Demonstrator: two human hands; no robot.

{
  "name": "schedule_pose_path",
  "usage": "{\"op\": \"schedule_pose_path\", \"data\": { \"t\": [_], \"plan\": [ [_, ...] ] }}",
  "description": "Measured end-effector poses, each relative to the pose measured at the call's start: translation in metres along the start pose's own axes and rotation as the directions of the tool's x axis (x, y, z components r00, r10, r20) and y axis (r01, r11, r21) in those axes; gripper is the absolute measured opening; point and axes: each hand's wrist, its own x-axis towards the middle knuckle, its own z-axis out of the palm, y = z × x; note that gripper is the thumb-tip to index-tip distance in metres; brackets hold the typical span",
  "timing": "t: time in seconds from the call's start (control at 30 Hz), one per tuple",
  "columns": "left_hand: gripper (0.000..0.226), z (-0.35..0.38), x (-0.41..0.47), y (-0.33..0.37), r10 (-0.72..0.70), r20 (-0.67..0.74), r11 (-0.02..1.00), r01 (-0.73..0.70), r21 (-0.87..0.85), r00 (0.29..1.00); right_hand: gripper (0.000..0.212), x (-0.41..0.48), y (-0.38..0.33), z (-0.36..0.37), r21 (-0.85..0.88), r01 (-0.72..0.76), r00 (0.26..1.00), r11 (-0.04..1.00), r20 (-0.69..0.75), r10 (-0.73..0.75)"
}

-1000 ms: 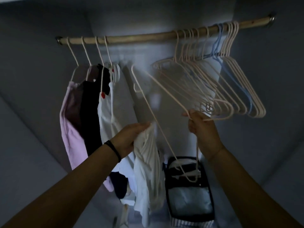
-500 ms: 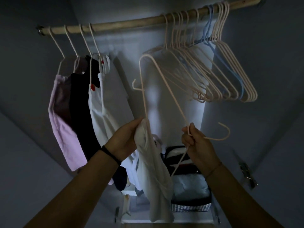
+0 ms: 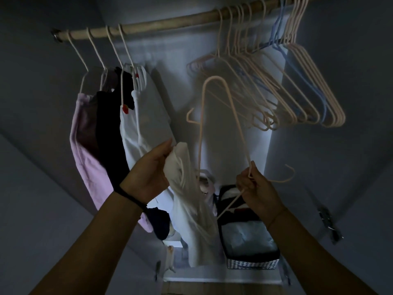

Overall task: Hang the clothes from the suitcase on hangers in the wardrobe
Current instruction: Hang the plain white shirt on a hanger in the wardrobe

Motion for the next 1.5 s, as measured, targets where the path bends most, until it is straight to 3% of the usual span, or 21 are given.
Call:
{"op": "schedule_pose_path", "data": {
  "t": [0.2,0.27,0.37,0.47,0.53,0.6,0.67,0.77,0.83,0.93,1.0,1.07,1.17,1.27,1.3,1.4,1.5],
  "plan": [
    [0.055,-0.004,-0.004,0.003,-0.009,0.040,1.000,0.010,-0.029,0.999,0.034,-0.003,0.023,-0.005,-0.103,-0.086,0.992,0.991,-0.104,0.075],
    [0.044,-0.016,-0.006,0.005,-0.001,0.004,0.998,0.001,-0.070,1.000,0.036,-0.008,0.025,-0.019,-0.241,-0.118,0.990,0.963,-0.109,0.094],
    [0.047,-0.038,-0.003,0.005,0.023,-0.109,0.998,-0.030,-0.063,0.994,0.041,-0.010,0.022,-0.036,-0.569,-0.155,0.986,0.807,-0.133,0.096],
    [0.041,-0.057,0.002,-0.005,0.090,-0.241,0.996,-0.088,0.021,0.966,0.036,-0.011,0.011,-0.034,-0.713,-0.166,0.984,0.681,-0.161,0.071],
    [0.028,-0.063,0.004,-0.014,0.163,-0.330,0.979,-0.111,0.170,0.930,0.036,-0.012,-0.001,-0.026,-0.781,-0.133,0.990,0.610,-0.131,0.048],
    [0.016,-0.066,0.004,-0.021,0.302,-0.386,0.887,-0.109,0.449,0.872,0.037,-0.012,-0.011,-0.019,-0.845,-0.087,0.996,0.528,-0.084,0.031],
    [0.014,-0.067,0.007,-0.029,0.439,-0.348,0.717,-0.090,0.691,0.828,0.037,-0.013,-0.017,-0.012,-0.888,-0.058,0.998,0.456,-0.047,0.036],
    [0.012,-0.060,0.011,-0.040,0.531,-0.196,0.402,-0.042,0.914,0.825,0.039,-0.010,-0.022,0.001,-0.932,-0.028,0.998,0.362,-0.008,0.055],
    [0.015,-0.055,0.014,-0.050,0.541,-0.102,0.218,-0.022,0.976,0.835,0.039,-0.008,-0.026,0.011,-0.959,0.005,0.998,0.282,0.023,0.061],
    [0.016,-0.042,0.018,-0.062,0.522,-0.006,0.128,-0.072,0.989,0.853,0.040,-0.006,-0.031,0.027,-0.995,0.043,0.991,0.085,0.054,0.122],
    [0.017,-0.029,0.021,-0.066,0.497,0.052,0.123,-0.129,0.984,0.867,0.044,-0.005,-0.030,0.037,-0.996,0.076,0.975,-0.049,0.064,0.211],
    [0.019,-0.020,0.024,-0.067,0.492,0.070,0.141,-0.159,0.977,0.868,0.046,-0.003,-0.031,0.043,-0.988,0.103,0.953,-0.113,0.066,0.295],
    [0.023,-0.019,0.028,-0.068,0.440,0.056,0.182,-0.150,0.972,0.896,0.037,0.004,-0.053,0.051,-0.992,0.099,0.954,-0.085,0.070,0.290],
    [0.021,-0.023,0.028,-0.064,0.409,0.002,0.361,-0.163,0.918,0.912,0.032,0.012,-0.079,0.056,-0.995,0.094,0.966,0.020,0.096,0.241],
    [0.021,-0.025,0.029,-0.061,0.439,-0.006,0.391,-0.185,0.902,0.899,0.031,0.013,-0.083,0.056,-0.995,0.079,0.967,0.054,0.090,0.237],
    [0.017,-0.036,0.029,-0.057,0.571,0.002,0.323,-0.227,0.919,0.821,0.032,0.016,-0.093,0.054,-0.992,0.011,0.972,0.125,0.039,0.231],
    [0.036,-0.054,0.025,-0.065,0.569,-0.120,0.442,-0.179,0.879,0.814,0.033,0.018,-0.106,0.050,-0.976,-0.058,0.973,0.208,-0.009,0.230]
  ]
}}
